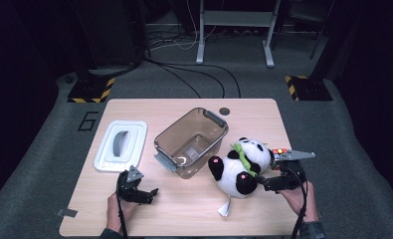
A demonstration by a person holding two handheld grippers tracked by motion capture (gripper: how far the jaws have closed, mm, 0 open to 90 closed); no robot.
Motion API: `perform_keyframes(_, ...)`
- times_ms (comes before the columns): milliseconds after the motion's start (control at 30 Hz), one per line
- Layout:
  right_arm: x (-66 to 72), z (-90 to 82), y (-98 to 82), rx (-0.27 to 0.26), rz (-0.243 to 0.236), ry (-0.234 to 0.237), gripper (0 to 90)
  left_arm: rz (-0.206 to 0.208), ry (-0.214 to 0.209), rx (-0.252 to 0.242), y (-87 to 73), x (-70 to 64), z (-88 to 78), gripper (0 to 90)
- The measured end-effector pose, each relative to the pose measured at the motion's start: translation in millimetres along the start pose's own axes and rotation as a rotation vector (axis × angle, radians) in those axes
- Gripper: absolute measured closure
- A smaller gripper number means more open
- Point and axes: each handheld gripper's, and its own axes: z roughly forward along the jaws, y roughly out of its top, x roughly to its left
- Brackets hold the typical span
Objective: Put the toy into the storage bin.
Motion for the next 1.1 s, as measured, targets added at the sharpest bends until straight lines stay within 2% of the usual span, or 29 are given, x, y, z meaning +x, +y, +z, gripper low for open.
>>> perform_keyframes(200, 5.4, 3.9, 16.9, 0.020, -0.041, 0.020, 0.0, 0.004, -0.001, 0.000, 0.0, 0.2, 0.0, 0.0)
perform_keyframes(333, 8.2, 6.4, 26.0, 0.027, -0.051, 0.024, 0.0, 0.001, -0.002, -0.001, 0.0, -0.1, 0.0, 0.0)
perform_keyframes(400, 9.1, 7.9, 30.2, 0.028, -0.056, 0.029, 0.0, 0.014, -0.002, 0.012, 0.3, 0.5, -0.9, 0.0)
perform_keyframes(433, 9.7, 8.8, 32.2, 0.027, -0.059, 0.029, 0.0, 0.008, -0.001, 0.001, -0.1, -0.1, -0.2, 0.0)
perform_keyframes(867, 20.6, 27.7, 53.4, 0.051, -0.103, 0.058, 0.3, 0.008, -0.003, 0.000, -0.1, -0.3, 0.0, 0.0)
perform_keyframes(967, 22.2, 31.0, 54.9, 0.049, -0.103, 0.063, 6.8, 0.008, -0.003, -0.001, -0.1, -0.3, 0.0, 0.0)
perform_keyframes(1100, 25.4, 34.7, 56.1, 0.047, -0.119, 0.057, 30.2, 0.008, -0.003, -0.001, -0.1, -0.3, 0.0, 0.0)
